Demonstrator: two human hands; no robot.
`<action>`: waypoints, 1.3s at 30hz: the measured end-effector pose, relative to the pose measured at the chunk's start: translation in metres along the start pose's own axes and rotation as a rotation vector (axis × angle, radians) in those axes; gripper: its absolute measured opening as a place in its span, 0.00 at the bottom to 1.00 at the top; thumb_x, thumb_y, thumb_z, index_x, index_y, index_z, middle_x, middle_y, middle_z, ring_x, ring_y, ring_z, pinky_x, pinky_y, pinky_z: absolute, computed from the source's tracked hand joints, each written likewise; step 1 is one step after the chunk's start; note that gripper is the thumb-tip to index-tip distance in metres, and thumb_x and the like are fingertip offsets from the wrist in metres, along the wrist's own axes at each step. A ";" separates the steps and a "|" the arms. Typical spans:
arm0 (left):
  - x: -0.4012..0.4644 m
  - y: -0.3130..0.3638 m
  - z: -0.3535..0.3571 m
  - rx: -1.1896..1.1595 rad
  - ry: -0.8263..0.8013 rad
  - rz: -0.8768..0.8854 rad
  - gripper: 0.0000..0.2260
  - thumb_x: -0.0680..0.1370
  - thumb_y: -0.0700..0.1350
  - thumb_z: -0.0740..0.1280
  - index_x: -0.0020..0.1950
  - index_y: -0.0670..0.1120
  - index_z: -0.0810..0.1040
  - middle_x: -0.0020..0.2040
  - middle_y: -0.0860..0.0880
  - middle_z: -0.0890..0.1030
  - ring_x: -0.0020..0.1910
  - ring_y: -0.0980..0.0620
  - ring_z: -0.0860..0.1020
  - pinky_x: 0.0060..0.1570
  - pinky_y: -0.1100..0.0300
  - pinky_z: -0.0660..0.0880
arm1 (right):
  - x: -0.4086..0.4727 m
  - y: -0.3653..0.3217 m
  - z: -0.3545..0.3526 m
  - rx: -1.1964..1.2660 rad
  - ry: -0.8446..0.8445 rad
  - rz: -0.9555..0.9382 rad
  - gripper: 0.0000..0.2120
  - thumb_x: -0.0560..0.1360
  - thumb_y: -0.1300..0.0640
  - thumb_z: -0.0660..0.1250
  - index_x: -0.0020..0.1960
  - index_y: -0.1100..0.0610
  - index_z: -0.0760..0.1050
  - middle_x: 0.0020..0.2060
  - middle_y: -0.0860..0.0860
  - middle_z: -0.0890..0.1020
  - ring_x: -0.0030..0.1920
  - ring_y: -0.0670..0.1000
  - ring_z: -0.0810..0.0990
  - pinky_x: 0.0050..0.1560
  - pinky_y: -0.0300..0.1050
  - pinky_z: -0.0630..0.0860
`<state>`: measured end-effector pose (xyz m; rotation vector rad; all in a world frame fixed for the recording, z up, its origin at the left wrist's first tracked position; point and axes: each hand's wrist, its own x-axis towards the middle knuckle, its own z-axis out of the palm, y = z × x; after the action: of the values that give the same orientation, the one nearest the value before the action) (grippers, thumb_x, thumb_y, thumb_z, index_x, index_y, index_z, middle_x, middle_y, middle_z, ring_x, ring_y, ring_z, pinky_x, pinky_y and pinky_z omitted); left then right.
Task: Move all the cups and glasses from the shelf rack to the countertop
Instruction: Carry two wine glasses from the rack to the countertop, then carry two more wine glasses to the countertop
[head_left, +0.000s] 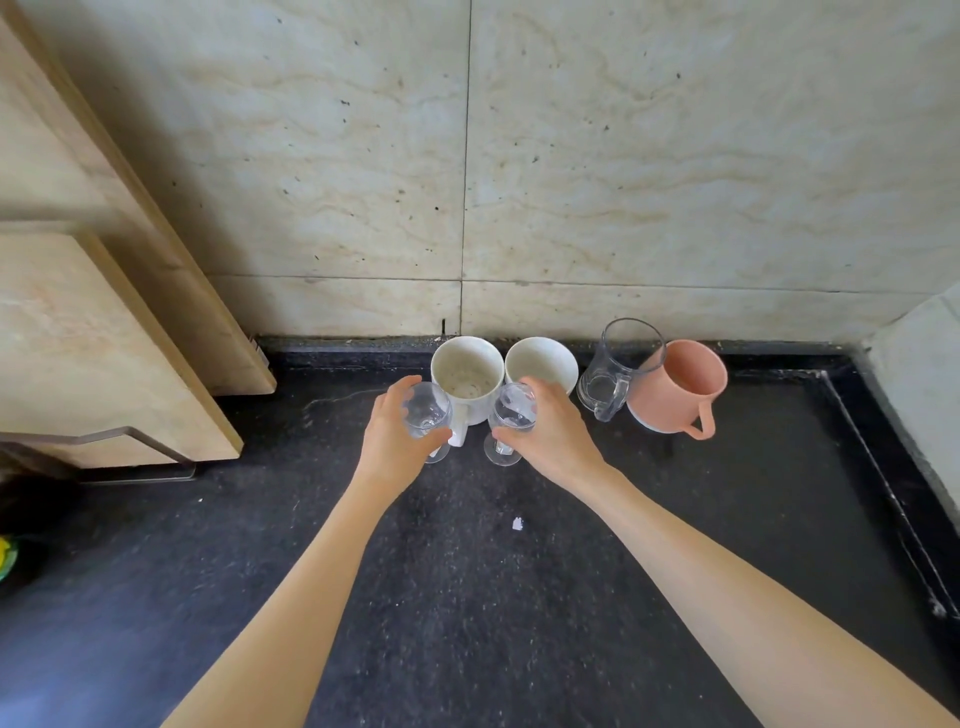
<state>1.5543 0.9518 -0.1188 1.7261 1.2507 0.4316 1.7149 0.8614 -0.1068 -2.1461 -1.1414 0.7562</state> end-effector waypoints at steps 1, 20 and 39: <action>0.001 0.000 0.001 0.005 -0.014 -0.003 0.32 0.70 0.43 0.73 0.70 0.49 0.64 0.68 0.44 0.69 0.63 0.46 0.71 0.52 0.58 0.68 | -0.001 0.000 0.000 -0.003 -0.011 0.005 0.30 0.68 0.53 0.72 0.66 0.54 0.65 0.61 0.53 0.71 0.58 0.52 0.73 0.51 0.43 0.69; -0.135 0.074 -0.083 0.488 0.227 0.315 0.28 0.78 0.54 0.59 0.76 0.52 0.54 0.78 0.50 0.53 0.76 0.47 0.51 0.73 0.49 0.52 | -0.104 -0.070 -0.088 -0.369 0.117 -0.465 0.26 0.74 0.46 0.62 0.69 0.54 0.64 0.68 0.49 0.69 0.68 0.53 0.65 0.66 0.49 0.63; -0.525 0.016 -0.170 0.682 0.789 -0.230 0.28 0.78 0.60 0.51 0.75 0.60 0.42 0.78 0.53 0.43 0.76 0.49 0.41 0.73 0.47 0.41 | -0.347 -0.225 0.015 -0.499 -0.262 -1.264 0.32 0.74 0.37 0.56 0.74 0.48 0.54 0.75 0.50 0.58 0.74 0.52 0.54 0.72 0.58 0.52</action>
<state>1.2209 0.5703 0.0993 1.9933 2.3482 0.6250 1.4227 0.6708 0.1158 -1.1581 -2.5806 0.1336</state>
